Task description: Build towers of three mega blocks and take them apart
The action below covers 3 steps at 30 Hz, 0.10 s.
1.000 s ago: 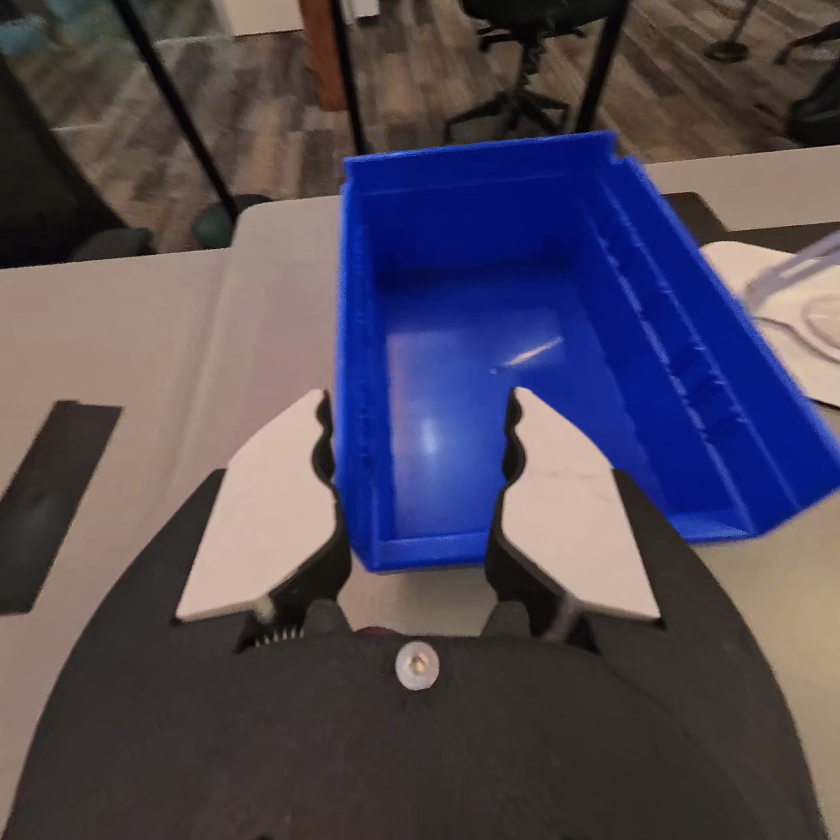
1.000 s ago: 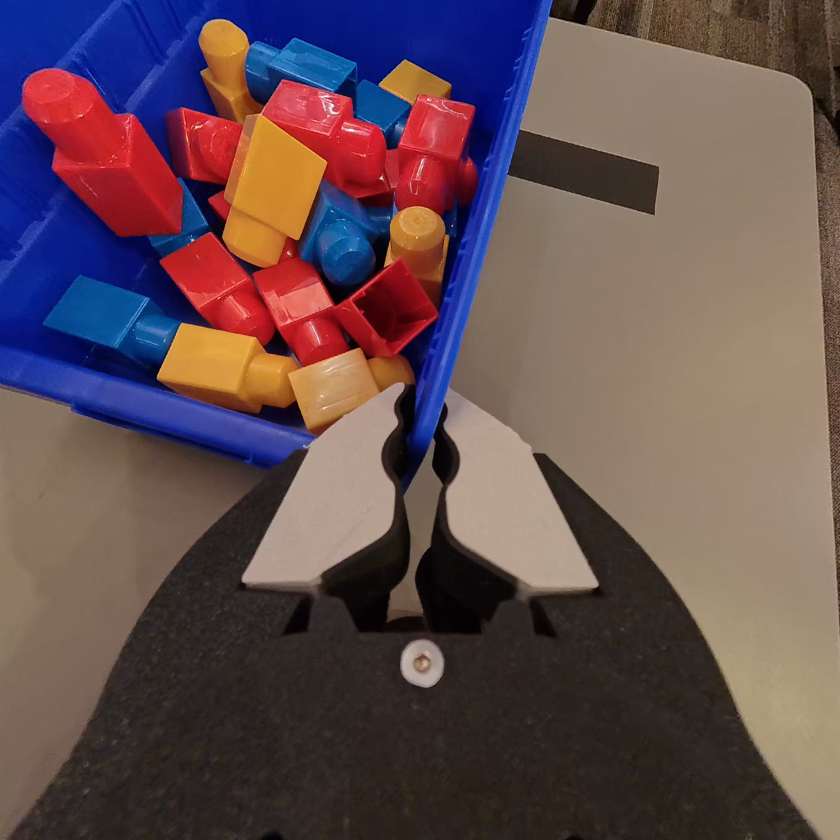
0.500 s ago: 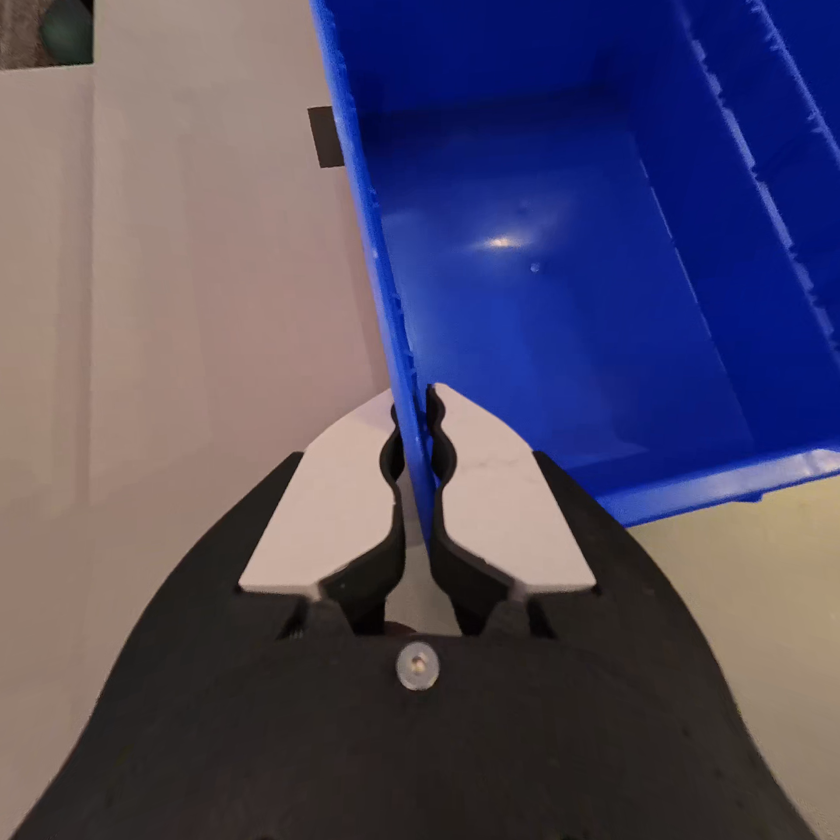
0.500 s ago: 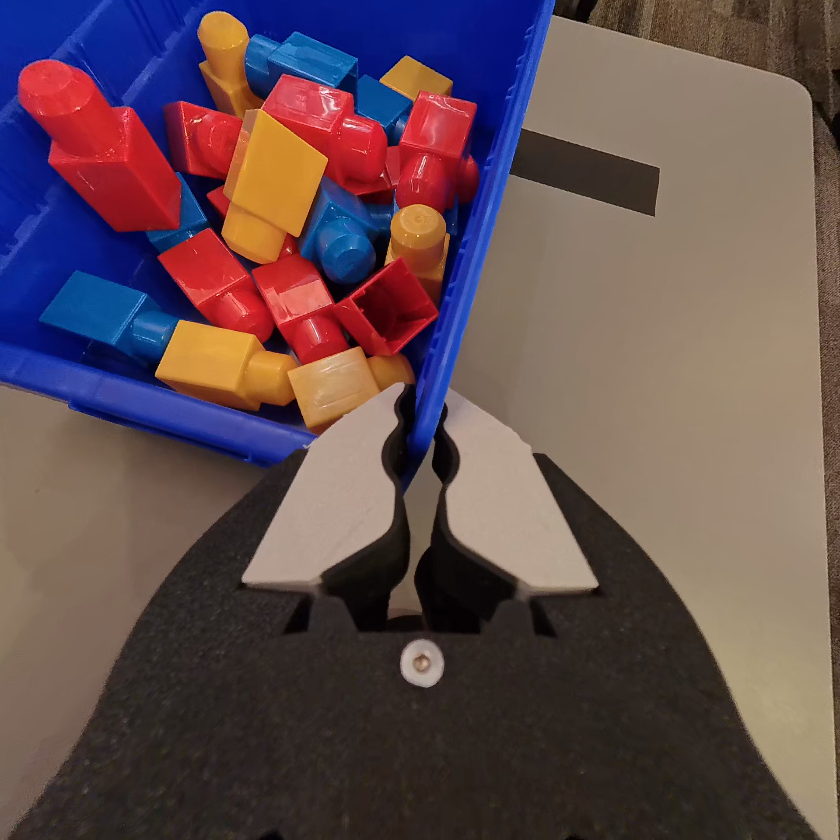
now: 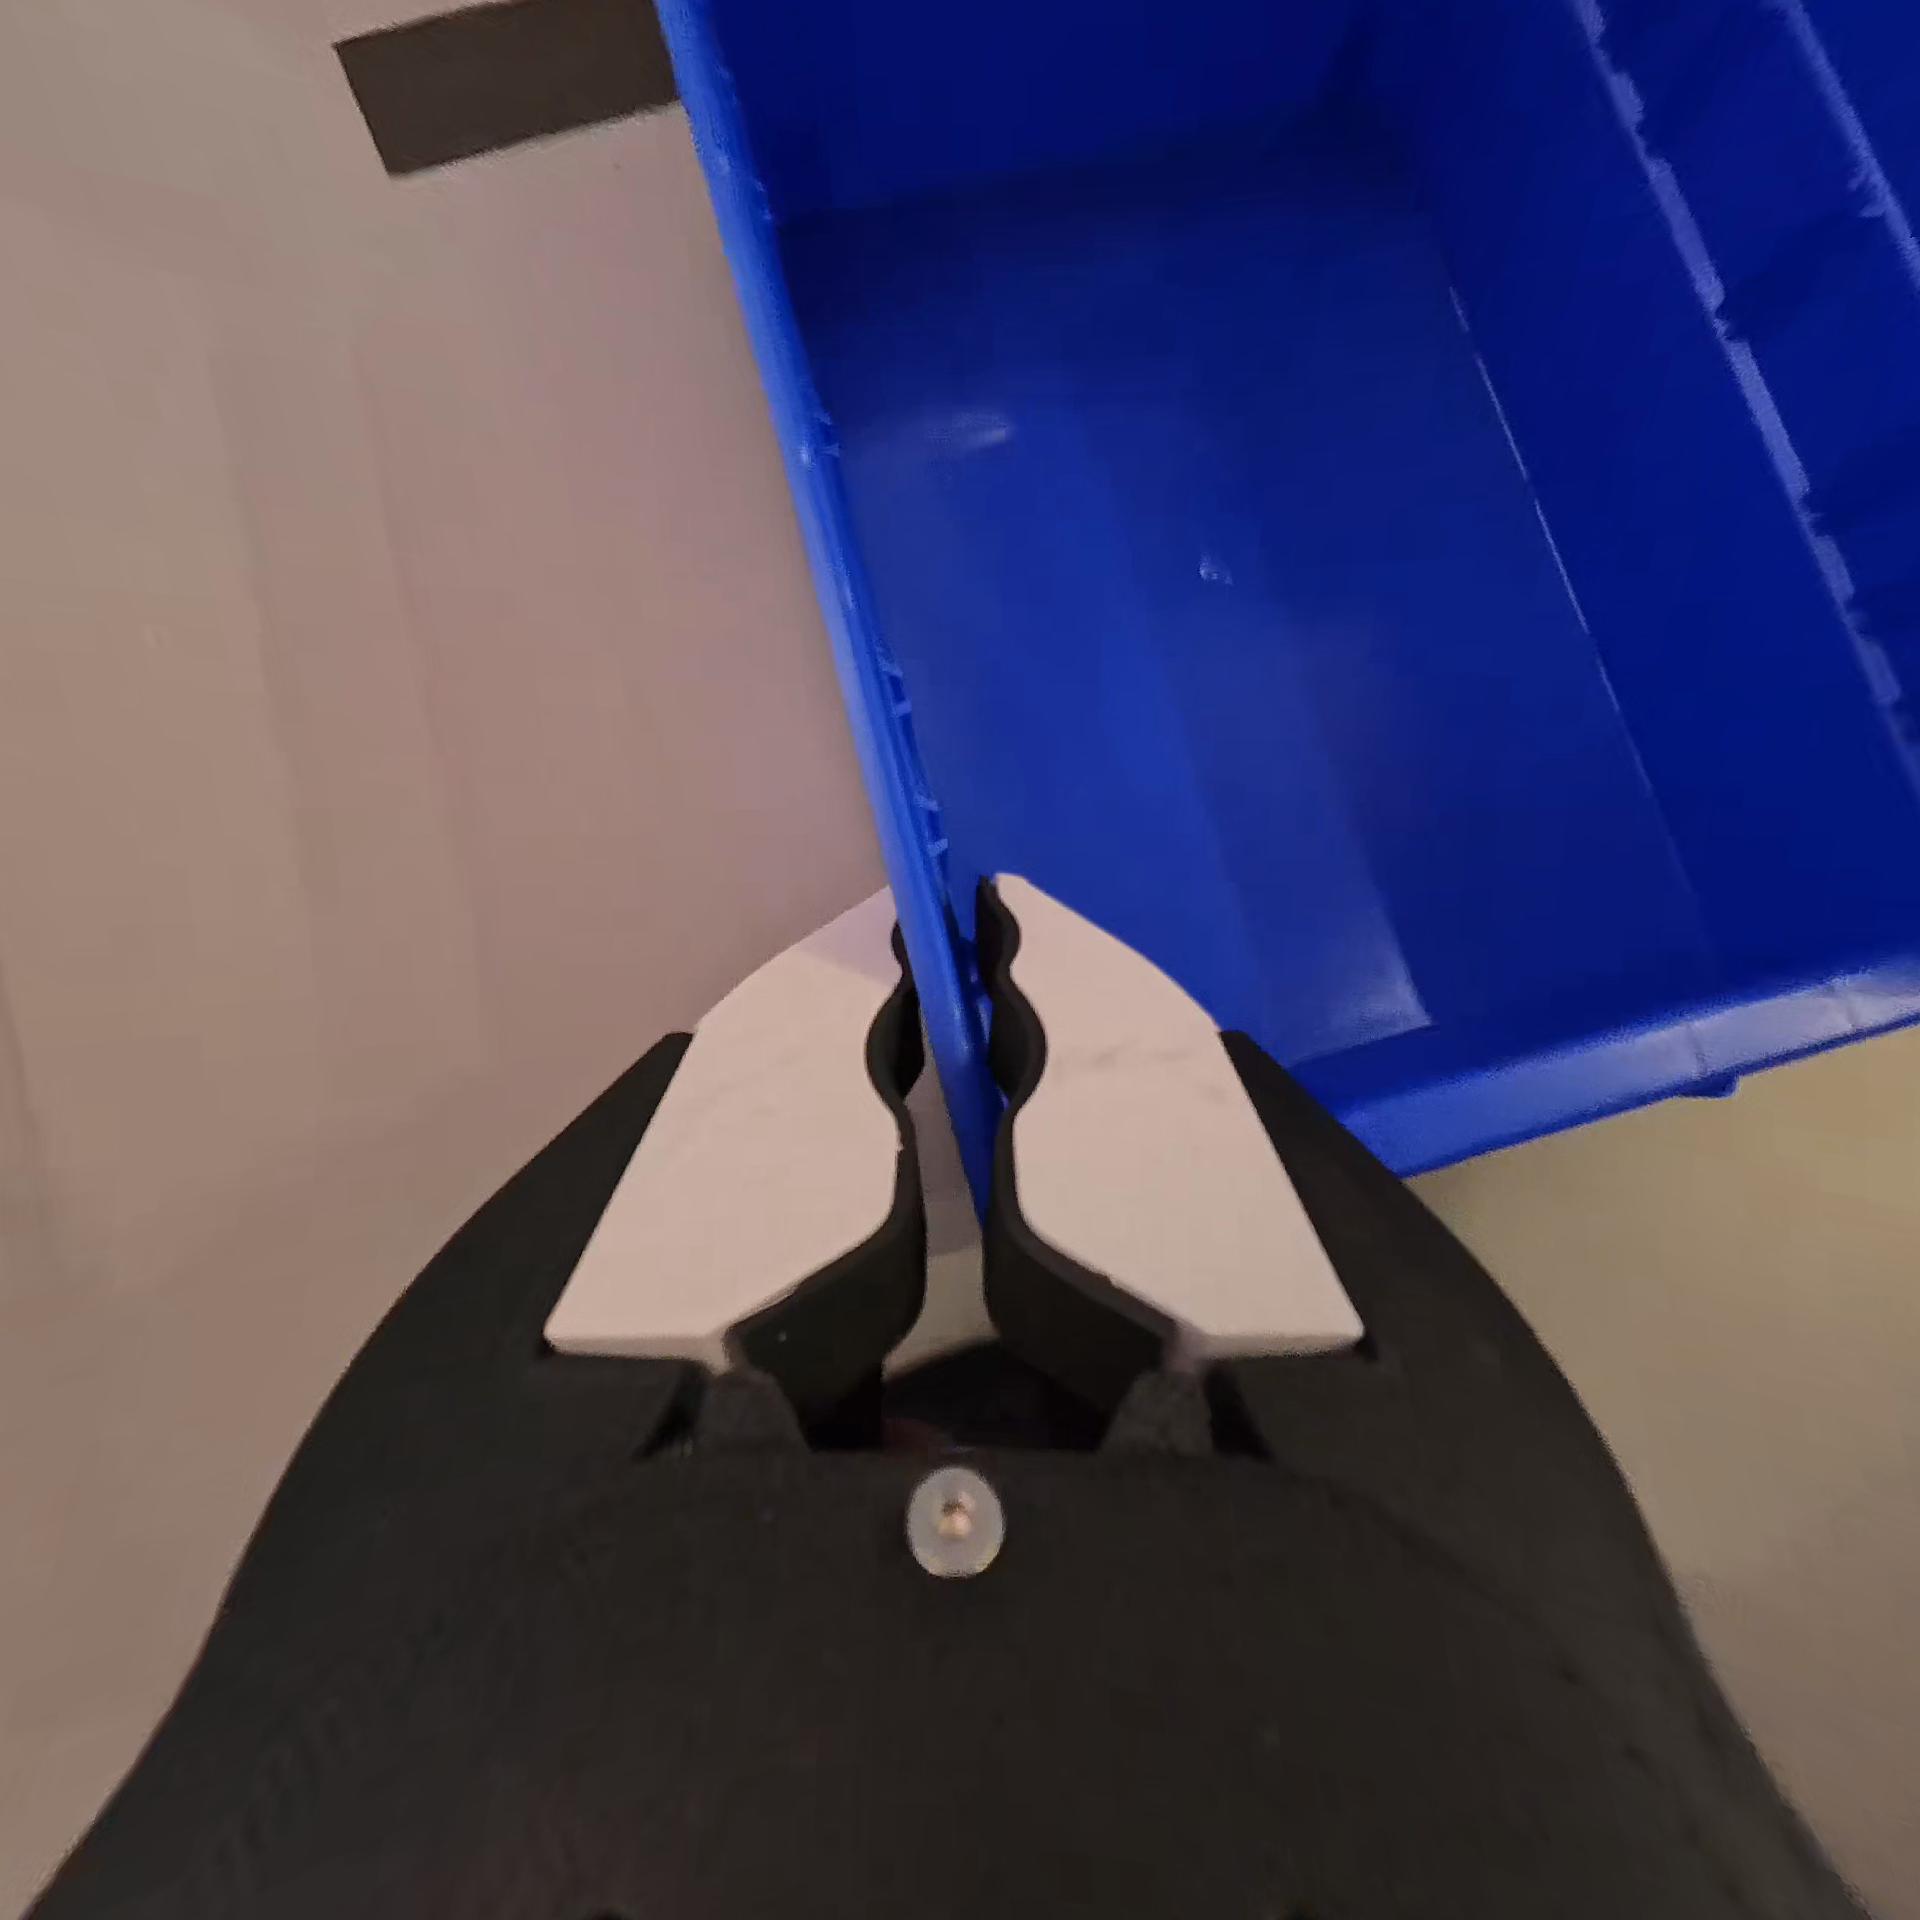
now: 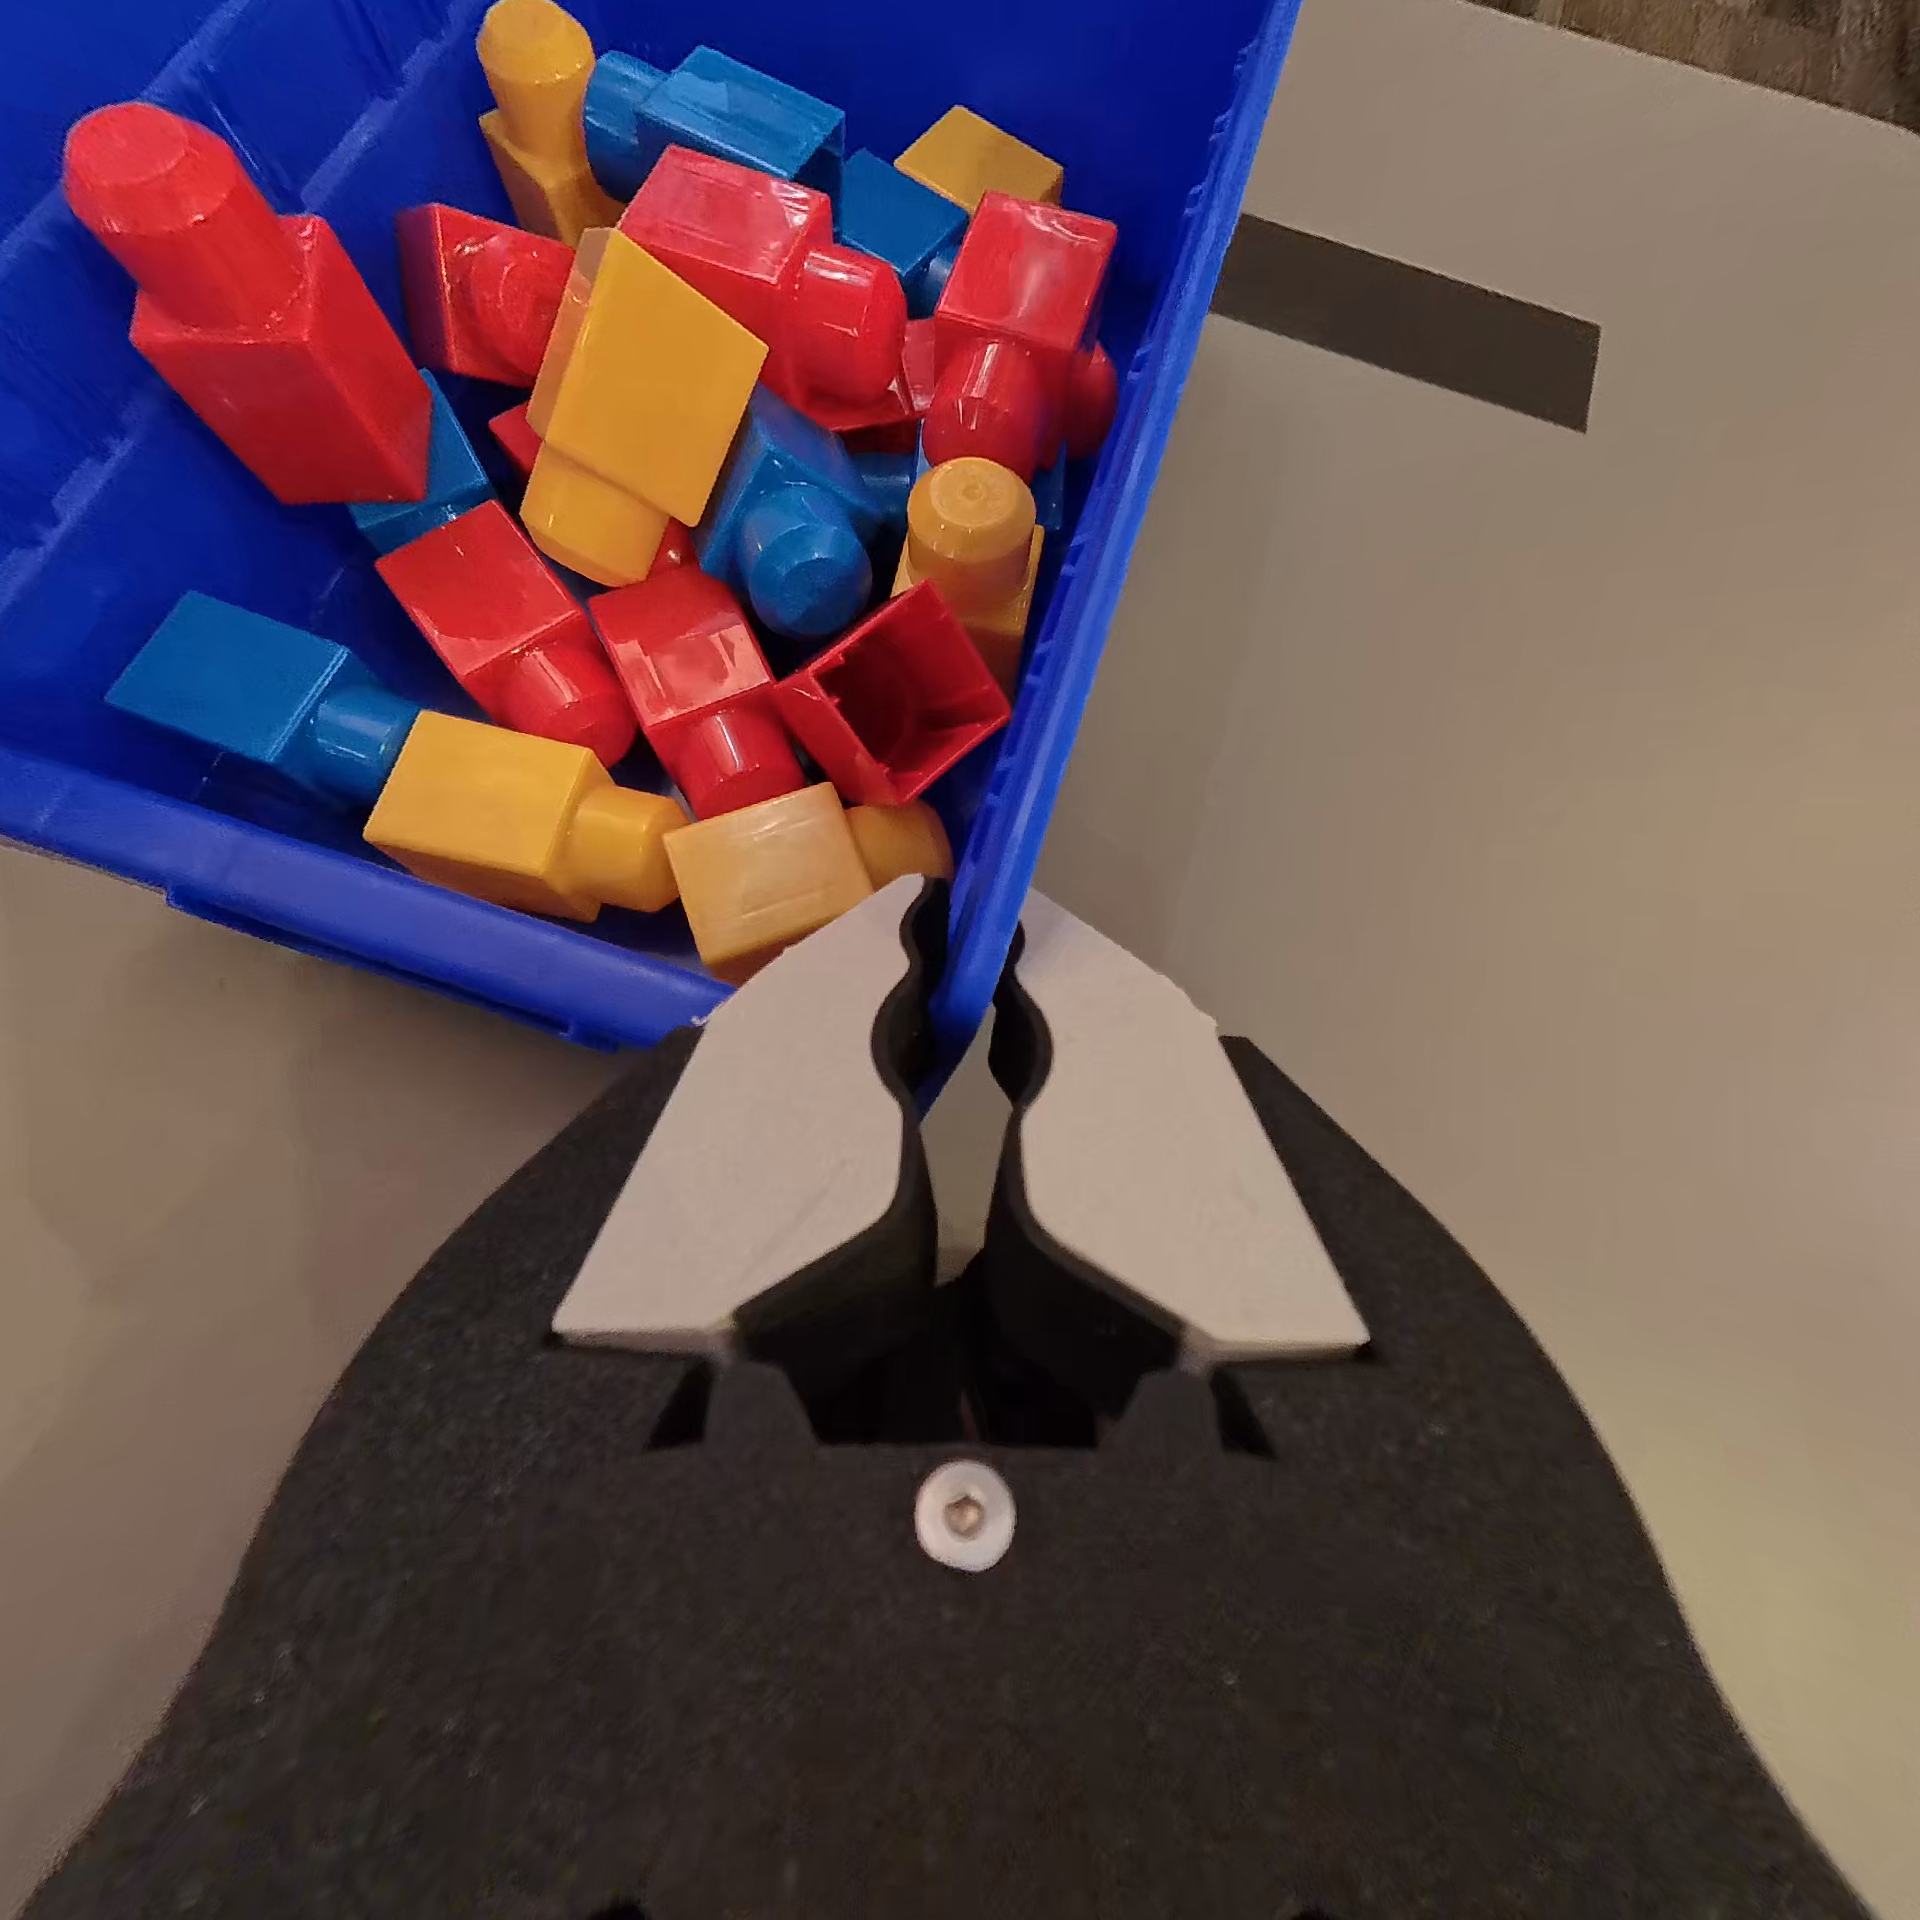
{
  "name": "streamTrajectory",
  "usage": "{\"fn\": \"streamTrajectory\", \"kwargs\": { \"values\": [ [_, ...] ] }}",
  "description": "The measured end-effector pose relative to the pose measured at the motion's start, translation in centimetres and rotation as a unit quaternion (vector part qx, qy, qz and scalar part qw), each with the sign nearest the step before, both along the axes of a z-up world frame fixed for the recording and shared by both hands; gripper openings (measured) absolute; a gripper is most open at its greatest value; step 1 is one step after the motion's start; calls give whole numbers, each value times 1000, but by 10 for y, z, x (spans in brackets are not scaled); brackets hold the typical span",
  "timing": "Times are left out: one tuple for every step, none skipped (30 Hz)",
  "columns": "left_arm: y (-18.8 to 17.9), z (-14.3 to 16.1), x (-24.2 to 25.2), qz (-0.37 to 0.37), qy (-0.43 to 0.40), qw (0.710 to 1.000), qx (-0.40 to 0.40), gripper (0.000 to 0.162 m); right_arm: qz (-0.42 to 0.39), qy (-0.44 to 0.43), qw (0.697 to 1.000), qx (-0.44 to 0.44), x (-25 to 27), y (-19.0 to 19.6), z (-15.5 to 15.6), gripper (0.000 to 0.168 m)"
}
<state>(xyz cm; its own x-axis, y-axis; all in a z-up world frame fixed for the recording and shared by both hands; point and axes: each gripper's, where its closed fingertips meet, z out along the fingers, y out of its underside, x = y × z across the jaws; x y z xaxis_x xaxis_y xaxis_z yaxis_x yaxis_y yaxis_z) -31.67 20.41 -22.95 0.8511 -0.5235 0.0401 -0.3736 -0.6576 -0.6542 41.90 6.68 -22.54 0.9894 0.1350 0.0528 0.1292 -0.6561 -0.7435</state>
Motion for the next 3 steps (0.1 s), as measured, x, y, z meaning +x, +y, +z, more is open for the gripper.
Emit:
{"fn": "streamTrajectory", "kwargs": {
  "values": [
    [-8,0,-2,-9,5,1000,-6,8,3,2,1000,-1,-2,-4,0,6],
    [-14,0,-6,-14,10,1000,-6,8,7,3,1000,-1,-4,-9,0,6],
    [-21,0,-10,-16,8,1000,-7,8,11,4,1000,-2,-7,-14,0,6]
  ]
}}
